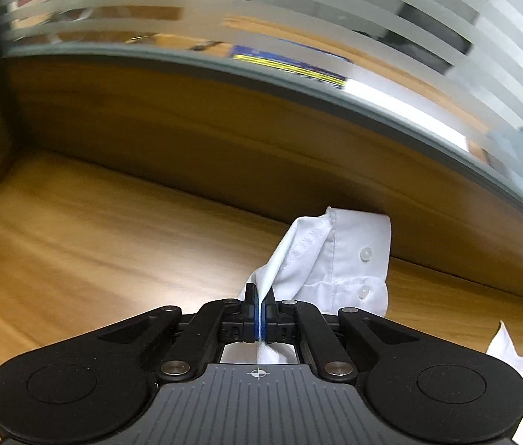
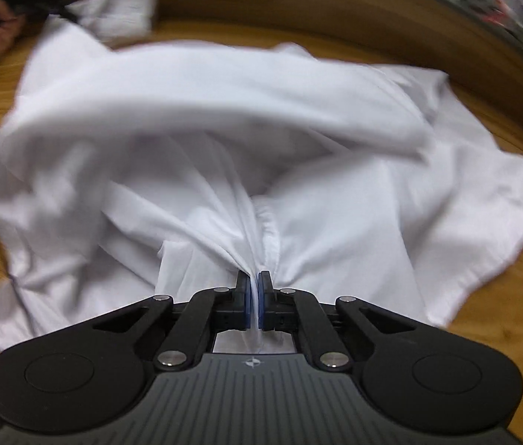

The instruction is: Fold clothes

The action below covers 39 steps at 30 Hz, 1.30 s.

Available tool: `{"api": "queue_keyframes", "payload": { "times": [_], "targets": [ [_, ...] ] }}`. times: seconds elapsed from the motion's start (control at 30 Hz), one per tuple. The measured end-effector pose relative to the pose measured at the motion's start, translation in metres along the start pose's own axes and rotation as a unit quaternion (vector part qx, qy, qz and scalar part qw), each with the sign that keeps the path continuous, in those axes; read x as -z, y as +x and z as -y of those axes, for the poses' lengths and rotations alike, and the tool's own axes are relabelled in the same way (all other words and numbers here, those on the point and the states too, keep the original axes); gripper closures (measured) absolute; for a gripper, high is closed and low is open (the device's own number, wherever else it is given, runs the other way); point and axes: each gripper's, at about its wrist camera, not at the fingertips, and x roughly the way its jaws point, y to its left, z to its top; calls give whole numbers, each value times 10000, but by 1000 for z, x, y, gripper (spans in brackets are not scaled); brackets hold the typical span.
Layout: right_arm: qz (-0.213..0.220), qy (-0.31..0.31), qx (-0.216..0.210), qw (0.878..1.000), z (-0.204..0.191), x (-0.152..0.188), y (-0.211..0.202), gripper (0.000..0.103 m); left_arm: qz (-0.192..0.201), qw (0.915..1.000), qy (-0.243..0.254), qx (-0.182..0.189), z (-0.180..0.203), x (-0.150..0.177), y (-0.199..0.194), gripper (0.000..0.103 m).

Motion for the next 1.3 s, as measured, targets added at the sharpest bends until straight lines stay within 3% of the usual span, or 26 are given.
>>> {"api": "queue_keyframes", "payload": {
  "times": [0.17,0.3,0.37,0.43,0.5,0.6,0.7,0.83,1.07,1.2,1.3],
  "targets": [
    [-282,362,742,9962,37,33,-8,99,211,9989,-117,-399,-22,2,-11,100],
    [-471,866,1471,9842,78,72,-16,99,311,9972,-187,-658,-43,1,-18,100],
    [-538,1175,1606,9785,95,87,-20,99,230,9972,-267,-653,-51,2,-19,100],
    [-478,1452,1554,9759,105,95,-26,98,125,9978,-382,-530,-56,2,-21,98],
    [-337,1633,1449,9753,107,99,-35,97,40,9982,-481,-368,-58,3,-26,89],
    [-37,1472,1425,9788,92,91,-49,92,171,9993,-319,-84,-53,11,-46,71],
    [232,1260,1342,9826,83,82,-63,89,171,9997,-18,163,-40,22,-65,63],
    [641,997,986,9881,75,75,-86,54,39,9979,374,524,-13,47,-81,52],
    [991,283,398,9939,42,46,-87,40,-594,9840,1120,1249,15,115,-98,34],
    [1020,-101,189,9946,24,26,-66,39,-805,9754,1493,1409,28,156,-97,25],
    [1036,-297,86,9941,13,11,-50,39,-968,9714,1618,1445,37,183,-97,25]
  ]
}}
